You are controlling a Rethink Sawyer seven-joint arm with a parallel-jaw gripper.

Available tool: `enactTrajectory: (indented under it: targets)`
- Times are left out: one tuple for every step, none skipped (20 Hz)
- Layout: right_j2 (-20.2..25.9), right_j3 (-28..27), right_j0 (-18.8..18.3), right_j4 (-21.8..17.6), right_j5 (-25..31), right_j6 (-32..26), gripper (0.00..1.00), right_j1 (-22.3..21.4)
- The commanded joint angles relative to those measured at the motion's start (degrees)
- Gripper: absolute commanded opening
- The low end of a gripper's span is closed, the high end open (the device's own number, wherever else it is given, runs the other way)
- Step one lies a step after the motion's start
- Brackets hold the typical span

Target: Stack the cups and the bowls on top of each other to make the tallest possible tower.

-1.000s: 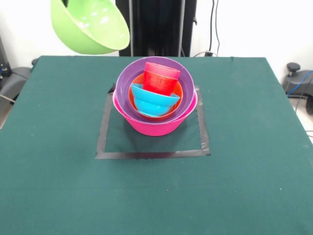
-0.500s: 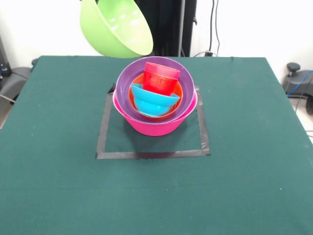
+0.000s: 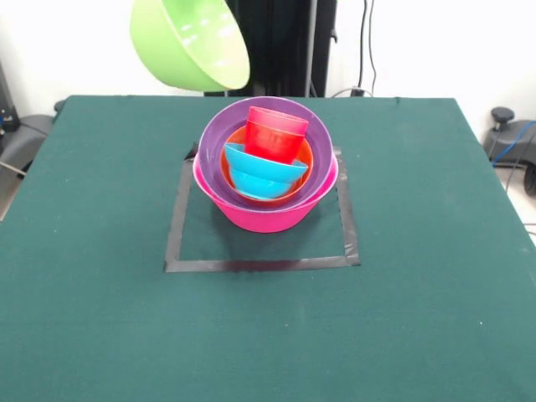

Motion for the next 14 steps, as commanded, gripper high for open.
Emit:
enactTrajectory:
  targets:
    - [-3.0, -0.2, 1.2, -7.3, -2.5, 4.3, 0.0, 1.7]
    - [-3.3, -0.3, 1.3, -7.4, -2.4, 4.2, 0.0, 1.6]
    - [-3.9, -1.0, 1.8, -8.1, -2.0, 4.3, 0.0, 1.6]
    - [-5.1, -1.2, 2.9, -8.9, -1.9, 5.9, 0.0, 1.9]
    - [-6.2, -1.2, 4.2, -9.4, -1.9, 8.5, 0.0, 2.9]
    - [-6.9, -0.5, 4.9, -9.6, -2.6, 10.0, 0.0, 3.3]
    - [-7.5, -0.3, 5.6, -9.8, -3.7, 12.0, 0.0, 4.6]
    - [-7.9, -0.2, 5.9, -9.7, -4.2, 12.8, 0.0, 5.2]
    - [-8.6, -0.4, 6.8, -9.6, -4.4, 14.7, 0.0, 6.5]
    - [-9.3, -0.7, 7.7, -9.5, -4.4, 16.4, 0.0, 7.6]
    - [-10.0, -1.1, 8.6, -9.3, -4.5, 18.1, 0.0, 8.8]
    - [-10.6, -1.4, 9.3, -9.1, -4.4, 19.2, 0.0, 9.7]
    - [-11.8, -2.0, 10.9, -9.3, -4.2, 21.6, 0.0, 11.1]
    - [-12.5, -2.3, 11.7, -9.1, -4.2, 22.6, 0.0, 11.9]
